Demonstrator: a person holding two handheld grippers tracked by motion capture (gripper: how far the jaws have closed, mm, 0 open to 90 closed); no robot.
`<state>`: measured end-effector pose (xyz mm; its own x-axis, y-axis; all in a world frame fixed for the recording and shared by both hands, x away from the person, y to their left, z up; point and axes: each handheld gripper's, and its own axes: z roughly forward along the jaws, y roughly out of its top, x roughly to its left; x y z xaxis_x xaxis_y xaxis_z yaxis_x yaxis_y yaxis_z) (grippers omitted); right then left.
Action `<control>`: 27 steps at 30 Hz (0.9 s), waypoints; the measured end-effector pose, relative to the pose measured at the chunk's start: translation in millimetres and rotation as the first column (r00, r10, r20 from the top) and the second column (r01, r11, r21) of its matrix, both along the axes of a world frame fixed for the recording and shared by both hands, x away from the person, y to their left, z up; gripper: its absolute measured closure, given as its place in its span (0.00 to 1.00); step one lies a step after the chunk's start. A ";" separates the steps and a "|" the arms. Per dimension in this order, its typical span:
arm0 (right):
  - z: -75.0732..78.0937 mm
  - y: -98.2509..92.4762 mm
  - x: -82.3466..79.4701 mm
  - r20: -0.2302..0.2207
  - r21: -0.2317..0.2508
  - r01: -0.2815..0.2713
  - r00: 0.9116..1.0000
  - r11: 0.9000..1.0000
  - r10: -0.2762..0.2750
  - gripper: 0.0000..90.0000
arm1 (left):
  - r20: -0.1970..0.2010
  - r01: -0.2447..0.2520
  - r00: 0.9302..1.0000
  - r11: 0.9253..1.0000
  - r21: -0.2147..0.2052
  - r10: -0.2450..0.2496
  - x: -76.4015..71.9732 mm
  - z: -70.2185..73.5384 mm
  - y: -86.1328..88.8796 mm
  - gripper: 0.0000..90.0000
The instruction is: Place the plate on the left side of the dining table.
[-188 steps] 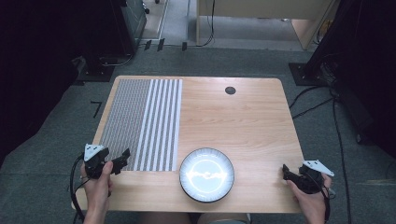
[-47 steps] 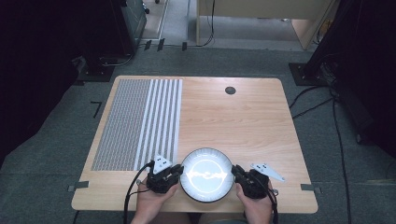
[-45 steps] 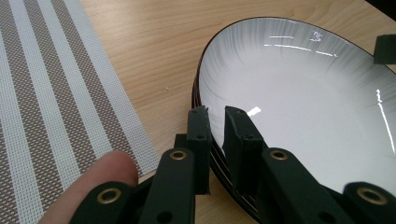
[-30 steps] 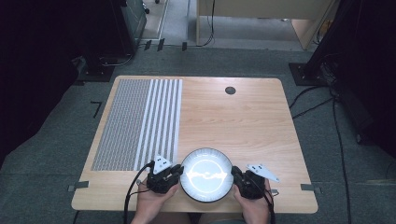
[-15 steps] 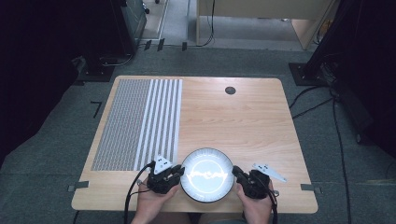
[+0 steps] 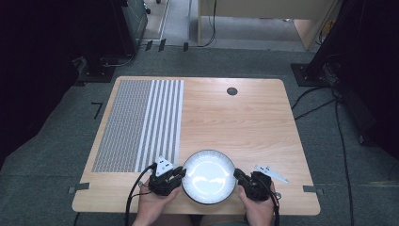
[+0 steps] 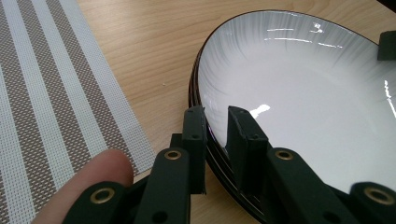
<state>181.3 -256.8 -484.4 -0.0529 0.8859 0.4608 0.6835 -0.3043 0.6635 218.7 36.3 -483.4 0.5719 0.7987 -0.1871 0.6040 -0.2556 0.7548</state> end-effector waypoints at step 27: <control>1.9 0.7 -2.0 -0.011 0.045 0.016 1.000 0.999 -0.015 0.85 | 0.024 -0.011 1.000 1.000 0.028 0.011 -3.5 -0.4 -4.1 0.86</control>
